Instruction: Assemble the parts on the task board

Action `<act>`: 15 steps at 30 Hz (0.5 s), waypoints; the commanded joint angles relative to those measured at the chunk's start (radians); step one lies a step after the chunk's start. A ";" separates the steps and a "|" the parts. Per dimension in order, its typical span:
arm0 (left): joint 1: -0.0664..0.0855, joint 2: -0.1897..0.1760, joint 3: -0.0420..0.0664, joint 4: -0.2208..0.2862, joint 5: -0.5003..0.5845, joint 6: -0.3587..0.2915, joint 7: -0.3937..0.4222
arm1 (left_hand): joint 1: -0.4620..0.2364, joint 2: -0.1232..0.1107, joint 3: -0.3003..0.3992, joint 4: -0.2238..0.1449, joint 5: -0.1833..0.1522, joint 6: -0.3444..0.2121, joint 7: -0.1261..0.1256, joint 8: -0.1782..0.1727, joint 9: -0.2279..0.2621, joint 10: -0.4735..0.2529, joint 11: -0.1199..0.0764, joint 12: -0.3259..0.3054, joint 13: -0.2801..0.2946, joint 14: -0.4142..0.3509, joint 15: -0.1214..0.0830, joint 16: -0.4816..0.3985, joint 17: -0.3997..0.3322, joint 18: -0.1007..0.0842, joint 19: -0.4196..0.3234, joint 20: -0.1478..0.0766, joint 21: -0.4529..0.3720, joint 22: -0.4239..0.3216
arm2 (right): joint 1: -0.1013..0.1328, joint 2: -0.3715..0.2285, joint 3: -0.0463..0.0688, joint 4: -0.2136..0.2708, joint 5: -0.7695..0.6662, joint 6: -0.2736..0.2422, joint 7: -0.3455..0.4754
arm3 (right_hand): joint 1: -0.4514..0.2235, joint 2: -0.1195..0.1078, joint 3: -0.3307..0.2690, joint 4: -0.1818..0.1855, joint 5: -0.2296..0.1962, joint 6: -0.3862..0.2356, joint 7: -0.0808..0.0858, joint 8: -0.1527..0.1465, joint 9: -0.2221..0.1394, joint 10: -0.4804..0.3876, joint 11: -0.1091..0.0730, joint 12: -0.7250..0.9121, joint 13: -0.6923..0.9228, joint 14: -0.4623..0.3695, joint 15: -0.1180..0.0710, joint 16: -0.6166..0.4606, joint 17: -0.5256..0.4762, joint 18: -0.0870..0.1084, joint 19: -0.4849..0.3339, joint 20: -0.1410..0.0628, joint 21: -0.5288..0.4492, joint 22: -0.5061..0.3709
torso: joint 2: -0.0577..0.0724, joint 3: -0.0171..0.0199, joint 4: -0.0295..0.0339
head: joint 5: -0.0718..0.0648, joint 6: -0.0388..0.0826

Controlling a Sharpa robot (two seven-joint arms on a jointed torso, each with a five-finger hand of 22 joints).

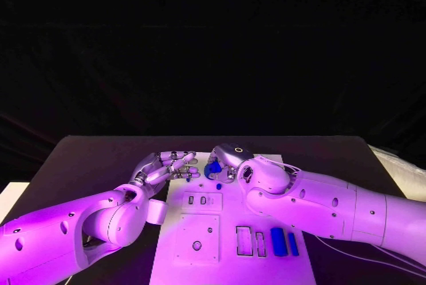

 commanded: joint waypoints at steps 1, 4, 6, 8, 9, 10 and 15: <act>0.001 0.003 0.001 0.001 0.001 0.023 0.010 | 0.001 0.011 -0.001 -0.008 0.002 -0.001 0.006 -0.004 -0.001 0.001 0.007 -0.005 -0.001 0.003 0.005 -0.004 0.001 0.009 0.008 0.000 -0.003 -0.001 | -0.003 -0.004 -0.002 -0.009 -0.022 -0.026 -0.044 | -0.014 -0.001 0.007 0.001 -0.007 -0.014 0.001 -0.009 -0.004 -0.011 0.003 -0.012 -0.008 0.075 0.008 -0.006 0.106 -0.014 0.012 0.005 -0.004 0.132 | 0.000 -0.0002 0.0004 | -0.002 0.000; 0.001 0.003 0.001 0.001 0.001 0.024 0.010 | 0.001 0.011 -0.001 -0.008 0.002 -0.001 0.006 -0.004 -0.001 0.001 0.007 -0.005 -0.001 0.003 0.005 -0.004 0.001 0.009 0.008 0.000 -0.003 -0.001 | -0.003 -0.004 -0.002 -0.010 -0.021 -0.032 -0.043 | -0.021 -0.009 0.006 0.004 -0.013 -0.029 0.005 -0.019 -0.008 -0.023 0.007 -0.035 -0.024 0.074 0.012 -0.008 0.103 -0.014 0.010 0.008 -0.005 0.129 | 0.000 -0.0001 0.0005 | -0.003 0.000; 0.001 0.003 0.001 0.001 0.001 0.024 0.010 | 0.001 0.011 -0.001 -0.008 0.002 -0.001 0.006 -0.004 -0.001 0.001 0.007 -0.005 -0.001 0.003 0.005 -0.004 0.001 0.009 0.008 0.000 -0.003 -0.001 | -0.003 -0.005 -0.002 -0.011 -0.020 -0.038 -0.042 | -0.027 -0.015 0.003 0.008 -0.020 -0.048 0.009 -0.029 -0.012 -0.032 0.011 -0.051 -0.036 0.073 0.015 -0.010 0.100 -0.013 0.009 0.012 -0.006 0.127 | 0.000 -0.0002 0.0004 | -0.004 0.000; 0.001 0.003 0.001 0.001 0.001 0.024 0.009 | 0.001 0.011 -0.001 -0.008 0.002 -0.001 0.006 -0.004 -0.001 0.001 0.007 -0.005 -0.001 0.003 0.005 -0.004 0.001 0.009 0.008 0.000 -0.003 -0.001 | -0.003 -0.005 -0.002 -0.011 -0.020 -0.042 -0.042 | -0.029 -0.019 0.001 0.011 -0.023 -0.059 0.011 -0.031 -0.013 -0.036 0.013 -0.059 -0.041 0.073 0.017 -0.011 0.099 -0.013 0.008 0.014 -0.007 0.126 | 0.000 -0.0003 0.0003 | -0.004 0.000; 0.001 0.003 0.001 0.001 0.001 0.024 0.009 | 0.001 0.011 -0.001 -0.008 0.002 -0.001 0.006 -0.004 -0.001 0.001 0.007 -0.005 -0.001 0.003 0.005 -0.004 0.001 0.009 0.008 0.000 -0.003 -0.001 | -0.003 -0.005 -0.002 -0.011 -0.019 -0.046 -0.042 | -0.030 -0.020 0.001 0.013 -0.025 -0.064 0.012 -0.032 -0.013 -0.038 0.014 -0.062 -0.043 0.073 0.018 -0.011 0.098 -0.013 0.008 0.015 -0.007 0.125 | 0.000 -0.0003 0.0002 | -0.005 0.000; 0.001 0.003 0.001 0.001 0.001 0.024 0.009 | 0.001 0.011 -0.001 -0.008 0.002 -0.001 0.006 -0.004 -0.001 0.001 0.007 -0.005 -0.001 0.003 0.005 -0.004 0.001 0.009 0.008 0.000 -0.003 -0.001 | -0.003 -0.005 -0.002 -0.011 -0.019 -0.050 -0.041 | -0.031 -0.020 0.000 0.014 -0.027 -0.066 0.013 -0.032 -0.013 -0.038 0.015 -0.063 -0.043 0.073 0.018 -0.012 0.098 -0.013 0.008 0.015 -0.007 0.125 | 0.000 -0.0002 0.0004 | -0.006 0.000; 0.001 0.003 0.001 0.000 0.001 0.024 0.008 | 0.001 0.011 -0.001 -0.008 0.002 -0.001 0.006 -0.004 -0.001 0.001 0.007 -0.005 -0.001 0.003 0.005 -0.004 0.001 0.009 0.008 0.000 -0.003 -0.001 | -0.004 -0.008 -0.002 -0.010 -0.018 -0.064 -0.040 | -0.030 -0.018 0.001 0.016 -0.027 -0.066 0.013 -0.031 -0.013 -0.037 0.015 -0.061 -0.042 0.073 0.019 -0.012 0.098 -0.013 0.008 0.016 -0.007 0.126 | 0.000 -0.0002 0.0005 | -0.006 0.001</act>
